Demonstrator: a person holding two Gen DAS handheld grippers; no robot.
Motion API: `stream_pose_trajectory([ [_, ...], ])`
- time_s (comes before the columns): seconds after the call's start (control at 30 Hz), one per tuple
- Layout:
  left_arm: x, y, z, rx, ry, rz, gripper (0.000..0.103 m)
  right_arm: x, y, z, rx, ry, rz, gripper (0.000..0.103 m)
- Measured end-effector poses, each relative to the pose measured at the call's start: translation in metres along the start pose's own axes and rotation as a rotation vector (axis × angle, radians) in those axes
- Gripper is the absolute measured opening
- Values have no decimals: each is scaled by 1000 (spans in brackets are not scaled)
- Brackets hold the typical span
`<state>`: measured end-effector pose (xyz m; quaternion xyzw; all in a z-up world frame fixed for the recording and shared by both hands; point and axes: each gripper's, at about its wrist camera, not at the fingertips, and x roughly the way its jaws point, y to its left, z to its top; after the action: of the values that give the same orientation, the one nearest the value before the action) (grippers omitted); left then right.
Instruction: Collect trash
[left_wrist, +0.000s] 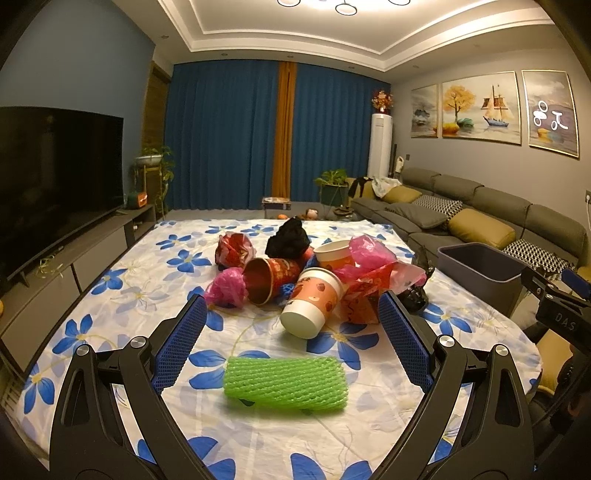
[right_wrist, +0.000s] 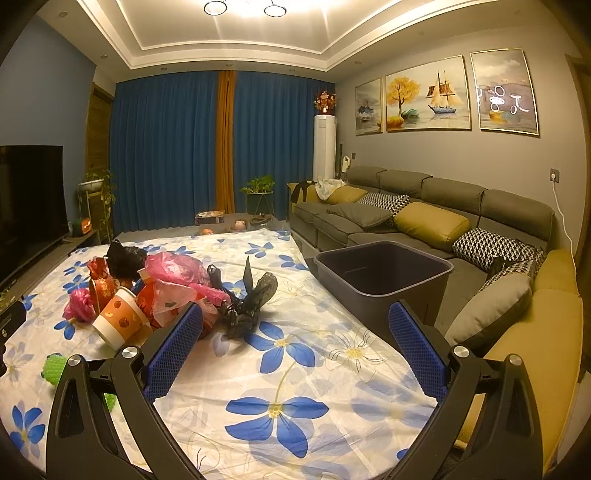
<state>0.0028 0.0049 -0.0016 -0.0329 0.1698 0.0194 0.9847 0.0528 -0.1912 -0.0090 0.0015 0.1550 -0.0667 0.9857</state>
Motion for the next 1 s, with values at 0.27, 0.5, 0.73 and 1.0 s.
stream_pose_trajectory([
  [0.27, 0, 1, 0, 1, 1, 1, 92, -1, 0, 0, 0, -2, -1, 98],
  [0.5, 0, 1, 0, -1, 0, 1, 92, 0, 0, -1, 1, -2, 0, 98],
  [0.73, 1, 2, -2, 0, 0, 7, 92, 0, -1, -1, 2, -2, 0, 98],
  [1.0, 1, 2, -3, -3, 1, 3, 92, 0, -2, -2, 3, -1, -1, 98],
])
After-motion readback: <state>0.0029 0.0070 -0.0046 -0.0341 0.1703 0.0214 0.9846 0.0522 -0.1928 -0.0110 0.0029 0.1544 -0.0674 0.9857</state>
